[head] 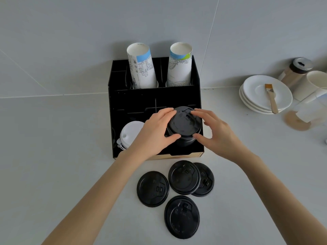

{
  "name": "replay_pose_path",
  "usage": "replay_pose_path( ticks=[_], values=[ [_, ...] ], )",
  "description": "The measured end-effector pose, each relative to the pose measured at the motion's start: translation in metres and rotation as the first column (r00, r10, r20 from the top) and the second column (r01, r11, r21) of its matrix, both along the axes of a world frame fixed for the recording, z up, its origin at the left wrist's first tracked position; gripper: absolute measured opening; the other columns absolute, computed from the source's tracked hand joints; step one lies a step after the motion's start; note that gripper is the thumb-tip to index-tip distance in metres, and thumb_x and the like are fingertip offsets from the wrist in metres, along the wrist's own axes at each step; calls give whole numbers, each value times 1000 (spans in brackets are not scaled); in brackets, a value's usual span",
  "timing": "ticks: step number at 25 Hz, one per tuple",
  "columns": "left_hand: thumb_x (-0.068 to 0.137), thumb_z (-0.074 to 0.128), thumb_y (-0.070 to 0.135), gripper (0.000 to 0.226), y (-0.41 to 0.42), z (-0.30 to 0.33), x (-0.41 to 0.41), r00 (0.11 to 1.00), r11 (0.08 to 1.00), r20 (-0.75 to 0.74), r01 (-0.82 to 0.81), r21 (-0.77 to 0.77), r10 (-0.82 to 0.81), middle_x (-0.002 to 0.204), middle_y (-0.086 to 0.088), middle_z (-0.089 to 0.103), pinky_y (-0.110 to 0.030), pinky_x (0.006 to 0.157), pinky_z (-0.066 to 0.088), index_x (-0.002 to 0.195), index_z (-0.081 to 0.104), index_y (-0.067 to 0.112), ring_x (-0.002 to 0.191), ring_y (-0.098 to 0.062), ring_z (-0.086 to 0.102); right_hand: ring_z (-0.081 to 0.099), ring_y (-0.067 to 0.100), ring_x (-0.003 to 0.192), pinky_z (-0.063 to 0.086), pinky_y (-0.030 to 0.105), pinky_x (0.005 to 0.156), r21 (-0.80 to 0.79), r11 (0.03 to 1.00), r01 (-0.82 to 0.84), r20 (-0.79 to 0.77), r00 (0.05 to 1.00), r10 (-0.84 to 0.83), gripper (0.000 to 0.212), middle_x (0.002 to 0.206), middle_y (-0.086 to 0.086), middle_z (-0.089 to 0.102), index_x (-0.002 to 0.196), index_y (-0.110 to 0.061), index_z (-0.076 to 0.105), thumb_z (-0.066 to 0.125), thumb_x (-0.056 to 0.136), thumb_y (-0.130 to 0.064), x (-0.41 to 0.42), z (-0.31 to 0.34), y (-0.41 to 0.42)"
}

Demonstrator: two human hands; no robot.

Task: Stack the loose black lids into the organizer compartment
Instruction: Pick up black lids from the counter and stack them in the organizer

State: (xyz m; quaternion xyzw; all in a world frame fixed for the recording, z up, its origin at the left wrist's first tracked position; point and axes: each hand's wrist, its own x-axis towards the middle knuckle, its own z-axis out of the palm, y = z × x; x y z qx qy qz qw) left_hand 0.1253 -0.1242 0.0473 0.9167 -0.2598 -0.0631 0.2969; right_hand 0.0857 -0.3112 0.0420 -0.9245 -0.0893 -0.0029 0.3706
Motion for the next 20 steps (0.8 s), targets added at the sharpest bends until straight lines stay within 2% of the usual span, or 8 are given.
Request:
replay_pose_path(
  ticks=[4,6,9,11,16,20],
  values=[
    [81,61,26,63,-7,-12,5,1000,1000,-28,11,29,-11,144,-3,30,-33,108,25,134,29,13,130,-20,30,39,7,105,21,-9,84,-7,1000,11,-37,999,-11,53,139,5,40,129,-20,39,60,81,-10,4,-10,-3],
    [81,60,23,62,-8,-17,5,999,1000,-45,9,30,-7,145,-4,29,-29,106,25,134,28,12,130,-20,31,40,18,115,23,3,93,-30,999,14,-34,999,-15,52,140,7,39,129,-17,40,60,81,-9,6,-13,-1],
    [81,60,22,62,-8,-23,5,998,999,-58,7,45,-5,145,-5,29,-32,106,29,134,28,11,129,-21,33,32,29,125,28,28,102,-109,994,22,-21,999,-25,51,140,11,38,129,-13,41,59,81,-10,5,-18,5],
    [82,60,22,62,-9,-25,6,998,997,-60,13,70,-8,145,-6,28,-34,106,29,134,28,11,130,-22,32,31,30,126,31,35,102,-127,991,33,-23,999,-37,50,141,13,37,129,-11,41,58,82,-10,3,-21,8],
    [81,60,23,62,-9,-23,5,999,996,-40,17,85,-14,146,-6,27,-34,106,27,134,28,13,131,-23,29,31,29,128,35,38,101,-112,990,80,-24,996,-83,51,143,15,32,130,-14,37,56,83,-12,-3,-20,12],
    [81,60,22,60,0,-15,-5,1000,999,-16,11,48,-11,143,-6,32,-35,104,30,133,30,14,128,-24,33,32,28,127,29,30,98,-103,985,135,8,991,-135,54,142,15,30,132,-19,33,56,83,-14,-13,-13,17]
  ],
)
